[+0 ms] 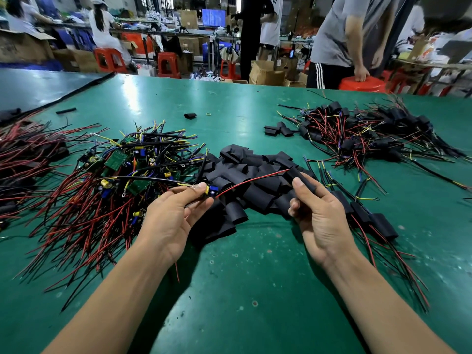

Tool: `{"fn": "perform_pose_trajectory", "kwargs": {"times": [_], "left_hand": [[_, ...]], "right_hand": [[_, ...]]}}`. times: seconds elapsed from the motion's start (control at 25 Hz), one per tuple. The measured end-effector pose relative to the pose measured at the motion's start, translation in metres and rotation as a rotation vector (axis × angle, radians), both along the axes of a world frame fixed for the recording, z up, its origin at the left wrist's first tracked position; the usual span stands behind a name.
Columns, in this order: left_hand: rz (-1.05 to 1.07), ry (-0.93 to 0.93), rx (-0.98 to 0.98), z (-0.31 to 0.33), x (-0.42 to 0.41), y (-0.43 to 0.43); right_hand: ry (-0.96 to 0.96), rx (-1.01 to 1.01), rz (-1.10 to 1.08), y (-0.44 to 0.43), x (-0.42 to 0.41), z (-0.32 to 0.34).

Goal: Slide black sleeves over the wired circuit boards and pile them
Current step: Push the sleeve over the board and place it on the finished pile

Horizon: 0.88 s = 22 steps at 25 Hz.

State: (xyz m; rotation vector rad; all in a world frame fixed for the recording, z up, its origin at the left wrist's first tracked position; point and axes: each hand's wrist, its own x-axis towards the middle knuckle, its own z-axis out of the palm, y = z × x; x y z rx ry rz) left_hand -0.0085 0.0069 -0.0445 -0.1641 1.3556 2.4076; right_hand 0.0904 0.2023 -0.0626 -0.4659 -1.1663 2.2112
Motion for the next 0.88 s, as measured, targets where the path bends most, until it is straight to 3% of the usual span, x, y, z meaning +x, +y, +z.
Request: {"fn": "perform_pose_trajectory", "kwargs": {"times": [0.52,0.68,0.88], "left_hand": [[-0.053,0.007,-0.022,0.0022,0.003,-0.0017],[-0.136,0.033,-0.067,0.005,0.0062,-0.0014],[-0.13,-0.013,0.034,0.0075,0.0062,-0.0003]], "right_hand": [[-0.025,0.104,0.134,-0.0012,0.0035,0.0049],[0.015,0.008,0.192,0.0004,0.0044,0.0071],[-0.004,-0.003,0.154,0.0016,0.0057,0.0088]]}}
